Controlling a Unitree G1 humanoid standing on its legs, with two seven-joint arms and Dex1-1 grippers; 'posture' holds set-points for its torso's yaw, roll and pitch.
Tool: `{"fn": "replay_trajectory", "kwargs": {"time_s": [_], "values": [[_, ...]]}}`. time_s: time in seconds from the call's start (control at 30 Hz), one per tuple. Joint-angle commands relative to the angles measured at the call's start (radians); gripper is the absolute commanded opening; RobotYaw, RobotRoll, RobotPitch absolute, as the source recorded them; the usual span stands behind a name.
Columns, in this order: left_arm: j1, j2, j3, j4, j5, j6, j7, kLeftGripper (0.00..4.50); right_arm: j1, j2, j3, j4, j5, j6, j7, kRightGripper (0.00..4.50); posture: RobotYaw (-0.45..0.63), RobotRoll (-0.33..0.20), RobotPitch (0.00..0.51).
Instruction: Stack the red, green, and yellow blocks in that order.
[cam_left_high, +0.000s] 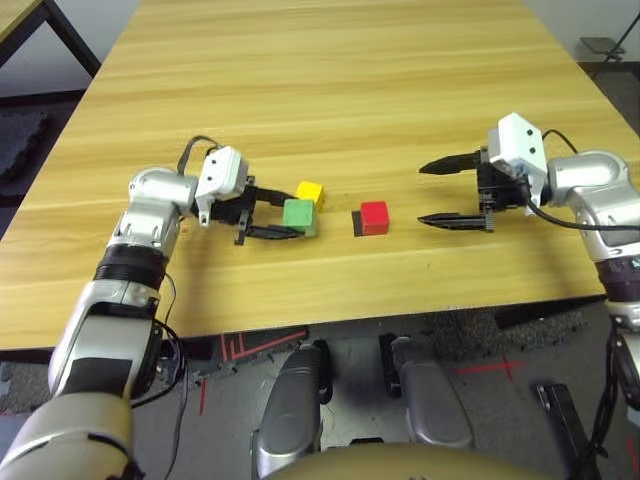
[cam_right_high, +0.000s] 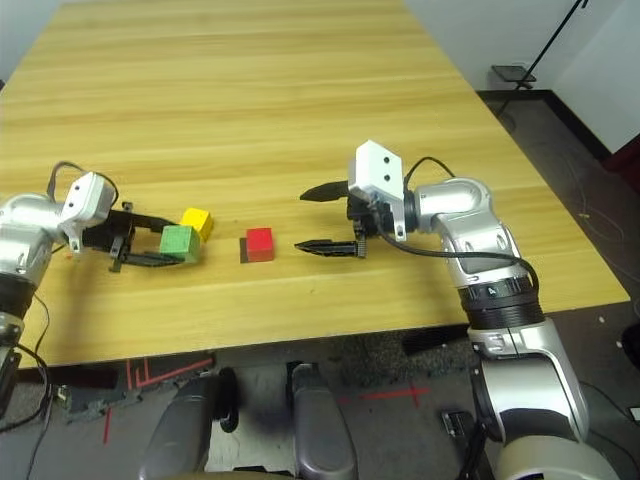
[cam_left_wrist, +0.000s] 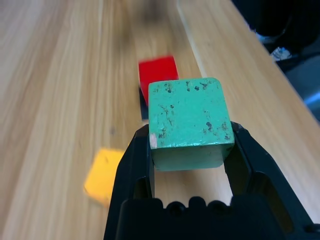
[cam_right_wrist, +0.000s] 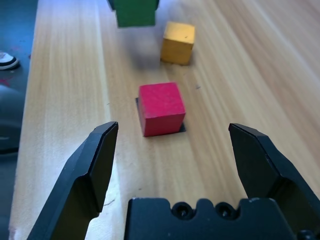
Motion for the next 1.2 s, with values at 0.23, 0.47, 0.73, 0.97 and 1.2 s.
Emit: {"fn": "replay_trajectory", "kwargs": {"time_s": [0.23, 0.47, 0.73, 0.97, 1.2], "values": [[-0.032, -0.071, -0.065, -0.146, 0.079, 0.26, 0.175, 2.09, 0.04, -0.043, -0.024, -0.071, 0.024, 0.029, 0.003, 4.5, 0.22, 0.029, 0.202], [-0.064, -0.131, -0.094, -0.113, 0.131, 0.293, 0.237, 2.09, 0.054, -0.045, -0.036, -0.097, 0.025, 0.045, -0.015, 4.5, 0.19, 0.031, 0.192], [-0.066, -0.171, -0.115, -0.136, 0.147, 0.303, 0.24, 2.09, 0.056, -0.042, -0.039, -0.11, 0.026, 0.053, -0.034, 4.5, 0.18, 0.03, 0.187], [-0.038, -0.21, -0.119, -0.182, 0.143, 0.361, 0.292, 2.09, 0.064, -0.04, -0.04, -0.129, 0.031, 0.064, -0.047, 4.5, 0.17, 0.031, 0.183], [-0.028, -0.232, -0.121, -0.19, 0.145, 0.374, 0.324, 2.09, 0.068, -0.034, -0.036, -0.14, 0.034, 0.069, -0.054, 4.5, 0.17, 0.031, 0.182]]}}
